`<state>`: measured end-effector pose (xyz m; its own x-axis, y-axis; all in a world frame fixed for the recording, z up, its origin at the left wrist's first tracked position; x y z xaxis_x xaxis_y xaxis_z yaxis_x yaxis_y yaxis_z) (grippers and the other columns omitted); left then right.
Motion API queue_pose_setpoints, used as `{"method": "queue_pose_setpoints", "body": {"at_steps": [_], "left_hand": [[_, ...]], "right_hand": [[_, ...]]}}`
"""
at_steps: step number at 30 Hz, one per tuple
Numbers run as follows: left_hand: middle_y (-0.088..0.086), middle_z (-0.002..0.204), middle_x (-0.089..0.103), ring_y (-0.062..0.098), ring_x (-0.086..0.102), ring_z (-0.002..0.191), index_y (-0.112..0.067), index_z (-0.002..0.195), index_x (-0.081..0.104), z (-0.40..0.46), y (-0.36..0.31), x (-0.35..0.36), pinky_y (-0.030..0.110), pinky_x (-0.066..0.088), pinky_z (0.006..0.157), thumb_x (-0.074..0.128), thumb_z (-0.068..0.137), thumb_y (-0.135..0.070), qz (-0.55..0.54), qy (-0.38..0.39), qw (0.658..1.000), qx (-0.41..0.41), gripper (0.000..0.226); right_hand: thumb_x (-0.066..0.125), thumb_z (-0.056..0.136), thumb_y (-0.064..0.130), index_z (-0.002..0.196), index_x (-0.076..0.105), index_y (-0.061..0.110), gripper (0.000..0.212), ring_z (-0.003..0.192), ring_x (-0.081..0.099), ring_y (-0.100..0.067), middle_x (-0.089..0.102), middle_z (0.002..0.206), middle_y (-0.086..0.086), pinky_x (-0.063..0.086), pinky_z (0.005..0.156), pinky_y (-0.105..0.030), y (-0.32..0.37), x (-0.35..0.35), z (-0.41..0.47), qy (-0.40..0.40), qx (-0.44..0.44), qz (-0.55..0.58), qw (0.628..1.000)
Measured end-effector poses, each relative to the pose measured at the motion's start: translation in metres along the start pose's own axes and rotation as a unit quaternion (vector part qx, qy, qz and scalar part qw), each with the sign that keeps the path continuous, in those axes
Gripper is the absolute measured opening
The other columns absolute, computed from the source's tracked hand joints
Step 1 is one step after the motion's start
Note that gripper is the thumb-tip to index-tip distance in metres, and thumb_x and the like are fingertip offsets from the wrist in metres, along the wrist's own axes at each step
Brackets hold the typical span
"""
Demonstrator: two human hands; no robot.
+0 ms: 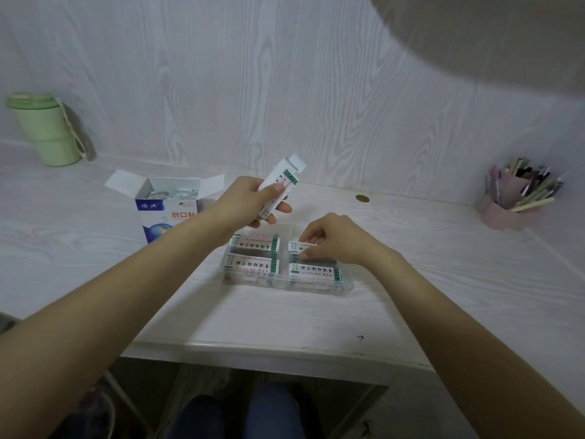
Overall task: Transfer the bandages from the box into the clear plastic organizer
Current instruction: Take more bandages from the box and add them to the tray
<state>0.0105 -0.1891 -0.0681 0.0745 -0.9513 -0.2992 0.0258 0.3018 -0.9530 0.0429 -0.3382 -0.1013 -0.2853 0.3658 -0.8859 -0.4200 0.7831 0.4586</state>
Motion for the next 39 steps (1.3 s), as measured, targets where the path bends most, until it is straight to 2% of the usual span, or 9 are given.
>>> {"method": "queue_pose_setpoints", "body": {"at_steps": [3,7,12,17,21,25,33,37,39], "left_hand": [[-0.005,0.087,0.071,0.009,0.056,0.059,-0.015,0.114,0.059,0.0,0.0,0.0,0.02,0.04,0.054,0.044,0.1,-0.03,-0.001,0.002,1.0,0.001,0.026],[-0.006,0.084,0.072,0.005,0.057,0.054,-0.015,0.111,0.059,0.001,0.003,0.002,0.019,0.04,0.052,0.044,0.099,-0.03,-0.004,0.005,1.0,-0.002,0.024],[-0.001,0.087,0.073,0.004,0.055,0.05,-0.017,0.109,0.057,0.0,0.008,0.014,0.017,0.035,0.044,0.045,0.099,-0.03,0.027,0.045,0.998,-0.019,0.02],[0.004,0.095,0.072,0.007,0.052,0.046,-0.008,0.11,0.058,-0.003,0.01,0.025,0.016,0.037,0.042,0.045,0.099,-0.03,0.113,0.065,0.991,-0.009,0.028],[-0.001,0.078,0.07,0.008,0.051,0.047,-0.002,0.104,0.062,-0.007,0.012,0.03,0.012,0.036,0.04,0.045,0.098,-0.033,0.168,0.077,0.983,0.003,0.036],[0.003,0.087,0.072,0.009,0.052,0.044,-0.001,0.102,0.062,-0.01,0.015,0.037,0.015,0.039,0.041,0.045,0.099,-0.031,0.136,0.107,0.985,-0.02,0.035],[-0.002,0.069,0.07,0.009,0.052,0.042,0.0,0.097,0.064,-0.009,0.013,0.035,0.015,0.036,0.039,0.044,0.099,-0.032,0.136,0.091,0.986,-0.01,0.038],[0.013,0.097,0.072,0.012,0.053,0.045,0.002,0.101,0.061,-0.008,0.018,0.039,0.018,0.042,0.046,0.042,0.099,-0.033,0.155,0.122,0.98,-0.018,0.039],[0.02,0.1,0.07,0.014,0.054,0.047,0.0,0.098,0.062,-0.008,0.02,0.041,0.021,0.043,0.05,0.042,0.099,-0.034,0.163,0.131,0.978,-0.017,0.04]], "right_hand": [[0.075,0.08,0.03,0.1,0.071,0.017,0.024,0.08,0.062,-0.009,0.064,0.081,0.008,0.048,0.067,-0.018,-0.002,-0.002,0.0,-0.011,0.001,0.024,1.0],[0.072,0.083,0.022,0.098,0.071,0.013,0.017,0.081,0.065,-0.015,0.067,0.082,0.002,0.05,0.068,-0.021,-0.002,-0.004,-0.002,-0.02,-0.001,0.031,0.999],[0.067,0.086,0.026,0.094,0.072,0.015,0.015,0.083,0.06,-0.014,0.067,0.09,0.0,0.044,0.069,-0.026,-0.019,-0.026,-0.008,-0.099,0.037,0.023,0.994],[0.068,0.085,0.034,0.087,0.072,0.009,0.026,0.079,0.065,-0.021,0.07,0.082,-0.004,0.053,0.074,-0.037,-0.039,-0.024,-0.015,-0.072,0.109,0.0,0.991],[0.069,0.083,0.038,0.086,0.073,0.012,0.026,0.081,0.063,-0.017,0.072,0.083,-0.001,0.047,0.065,-0.03,-0.039,-0.021,-0.017,-0.073,0.13,-0.008,0.989],[0.07,0.082,0.04,0.087,0.073,0.011,0.029,0.087,0.064,-0.02,0.072,0.088,-0.003,0.045,0.067,-0.031,-0.035,-0.02,-0.018,-0.072,0.142,-0.024,0.987],[0.072,0.082,0.038,0.09,0.073,0.012,0.028,0.09,0.063,-0.022,0.069,0.094,-0.004,0.045,0.069,-0.032,-0.032,-0.017,-0.02,-0.055,0.149,-0.027,0.987],[0.071,0.083,0.036,0.091,0.073,0.009,0.028,0.09,0.064,-0.022,0.07,0.095,-0.005,0.045,0.068,-0.031,-0.032,-0.016,-0.019,-0.055,0.152,-0.032,0.986],[0.07,0.083,0.035,0.094,0.073,0.007,0.03,0.09,0.065,-0.023,0.071,0.095,-0.007,0.044,0.066,-0.031,-0.033,-0.015,-0.018,-0.055,0.154,-0.032,0.986]]}}
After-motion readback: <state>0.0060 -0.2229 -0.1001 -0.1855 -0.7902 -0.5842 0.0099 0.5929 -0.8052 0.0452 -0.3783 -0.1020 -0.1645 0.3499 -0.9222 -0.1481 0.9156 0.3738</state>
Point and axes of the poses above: each hand's wrist, its own z-axis towards the middle knuckle, its own x-axis out of the palm, y = z × x, the point moved 7 cm from there along z, towards the middle knuckle
